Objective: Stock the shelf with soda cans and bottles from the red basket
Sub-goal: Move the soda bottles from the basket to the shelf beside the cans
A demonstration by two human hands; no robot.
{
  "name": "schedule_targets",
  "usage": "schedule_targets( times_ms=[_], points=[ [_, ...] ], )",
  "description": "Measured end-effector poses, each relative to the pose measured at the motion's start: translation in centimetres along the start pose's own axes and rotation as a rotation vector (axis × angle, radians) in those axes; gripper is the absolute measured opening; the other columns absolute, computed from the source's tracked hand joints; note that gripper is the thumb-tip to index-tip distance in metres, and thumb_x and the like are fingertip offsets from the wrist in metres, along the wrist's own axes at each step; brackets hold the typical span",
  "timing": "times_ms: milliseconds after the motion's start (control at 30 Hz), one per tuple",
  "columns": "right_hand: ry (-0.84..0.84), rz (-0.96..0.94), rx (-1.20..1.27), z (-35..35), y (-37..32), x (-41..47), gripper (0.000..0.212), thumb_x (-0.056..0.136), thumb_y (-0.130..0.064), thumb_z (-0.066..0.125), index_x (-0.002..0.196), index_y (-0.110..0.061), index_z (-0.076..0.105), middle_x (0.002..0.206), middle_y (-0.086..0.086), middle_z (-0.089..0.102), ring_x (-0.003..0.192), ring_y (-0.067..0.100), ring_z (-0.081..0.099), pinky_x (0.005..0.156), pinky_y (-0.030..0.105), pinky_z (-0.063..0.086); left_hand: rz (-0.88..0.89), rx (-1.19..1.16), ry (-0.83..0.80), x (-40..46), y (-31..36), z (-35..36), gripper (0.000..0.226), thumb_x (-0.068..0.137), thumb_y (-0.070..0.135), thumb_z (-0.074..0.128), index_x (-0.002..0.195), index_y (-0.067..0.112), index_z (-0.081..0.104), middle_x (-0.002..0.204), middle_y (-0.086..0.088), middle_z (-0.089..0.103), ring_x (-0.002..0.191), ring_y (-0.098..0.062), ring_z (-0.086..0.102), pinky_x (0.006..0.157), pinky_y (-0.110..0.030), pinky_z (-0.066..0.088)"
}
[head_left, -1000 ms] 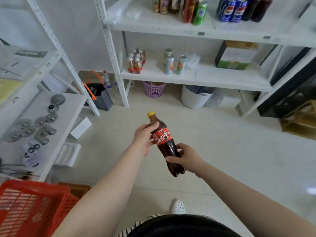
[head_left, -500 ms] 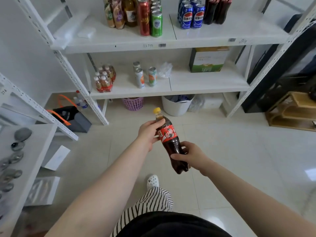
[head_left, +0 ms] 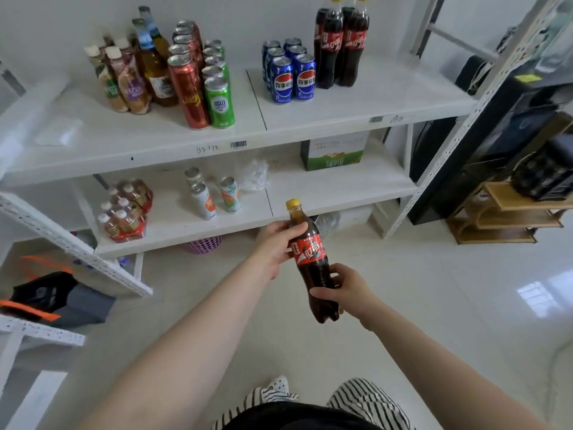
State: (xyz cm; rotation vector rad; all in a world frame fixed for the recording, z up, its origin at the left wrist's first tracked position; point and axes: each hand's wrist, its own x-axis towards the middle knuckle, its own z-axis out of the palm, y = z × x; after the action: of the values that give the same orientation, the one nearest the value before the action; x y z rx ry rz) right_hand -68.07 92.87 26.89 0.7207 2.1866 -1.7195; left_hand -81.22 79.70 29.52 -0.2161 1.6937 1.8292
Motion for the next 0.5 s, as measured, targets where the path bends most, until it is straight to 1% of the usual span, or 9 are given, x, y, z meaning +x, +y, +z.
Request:
schedule_targets(
  times_ms=[67, 167, 233, 300, 400, 500],
  points=[
    [0.019, -0.001, 0.019, -1.6, -0.9, 1.9, 0.045, 0.072, -0.018, 0.081, 0.110, -0.015, 0.057, 0.091, 0.008, 0.069, 0.062, 0.015, 0.068, 0.044, 0.020, 0.046, 0.012, 0.018, -0.010, 2.0, 1.5, 1.5, 0.038, 0.070, 0.026, 0.082, 0.101, 0.021, 0.062, 0.101, -0.001, 0.069, 0.094, -0.019, 0.066, 0.070, -0.030, 0.054],
    [0.035, -0.002, 0.041, -4.6, -1.9, 5.1, 0.046, 0.071, -0.017, 0.081, 0.110, -0.015, 0.056, 0.090, 0.007, 0.069, 0.062, 0.016, 0.068, 0.045, 0.021, 0.047, 0.017, 0.036, -0.019, 5.6, 3.4, 3.9, 0.052, 0.068, 0.027, 0.084, 0.114, 0.015, 0.062, 0.107, -0.005, 0.069, 0.100, -0.022, 0.065, 0.082, -0.037, 0.056],
    [0.033, -0.012, 0.038, -6.8, -2.3, 7.6, 0.048, 0.070, -0.017, 0.082, 0.109, -0.016, 0.055, 0.091, 0.006, 0.069, 0.067, 0.019, 0.070, 0.047, 0.025, 0.050, 0.032, 0.035, -0.025, 7.9, 4.3, 5.6, 0.053, 0.068, 0.026, 0.084, 0.115, 0.013, 0.063, 0.108, -0.006, 0.070, 0.100, -0.022, 0.066, 0.085, -0.039, 0.056],
    [0.005, -0.015, 0.016, -9.0, -2.7, 10.2, 0.049, 0.070, -0.017, 0.082, 0.110, -0.016, 0.054, 0.094, 0.008, 0.068, 0.071, 0.023, 0.070, 0.050, 0.029, 0.053, 0.048, 0.039, -0.003, 10.1, 5.1, 7.5, 0.054, 0.068, 0.027, 0.084, 0.115, 0.012, 0.063, 0.106, -0.004, 0.071, 0.097, -0.021, 0.067, 0.082, -0.036, 0.057],
    [-0.048, -0.035, -0.002, -13.0, -3.9, 13.9, 0.048, 0.070, -0.017, 0.083, 0.108, -0.017, 0.053, 0.095, 0.010, 0.067, 0.073, 0.026, 0.068, 0.056, 0.035, 0.052, 0.065, 0.017, 0.033, 13.0, 6.6, 10.4, 0.054, 0.068, 0.029, 0.083, 0.115, 0.014, 0.062, 0.106, -0.005, 0.070, 0.096, -0.022, 0.067, 0.075, -0.034, 0.057],
    [-0.073, -0.077, -0.071, -17.3, -5.9, 17.1, 0.050, 0.069, -0.018, 0.083, 0.108, -0.016, 0.053, 0.093, 0.008, 0.068, 0.076, 0.028, 0.069, 0.059, 0.037, 0.054, 0.097, -0.030, 0.083, 15.5, 9.2, 13.4, 0.050, 0.070, 0.025, 0.083, 0.113, 0.013, 0.061, 0.107, -0.006, 0.069, 0.095, -0.020, 0.067, 0.069, -0.030, 0.053]
  ],
)
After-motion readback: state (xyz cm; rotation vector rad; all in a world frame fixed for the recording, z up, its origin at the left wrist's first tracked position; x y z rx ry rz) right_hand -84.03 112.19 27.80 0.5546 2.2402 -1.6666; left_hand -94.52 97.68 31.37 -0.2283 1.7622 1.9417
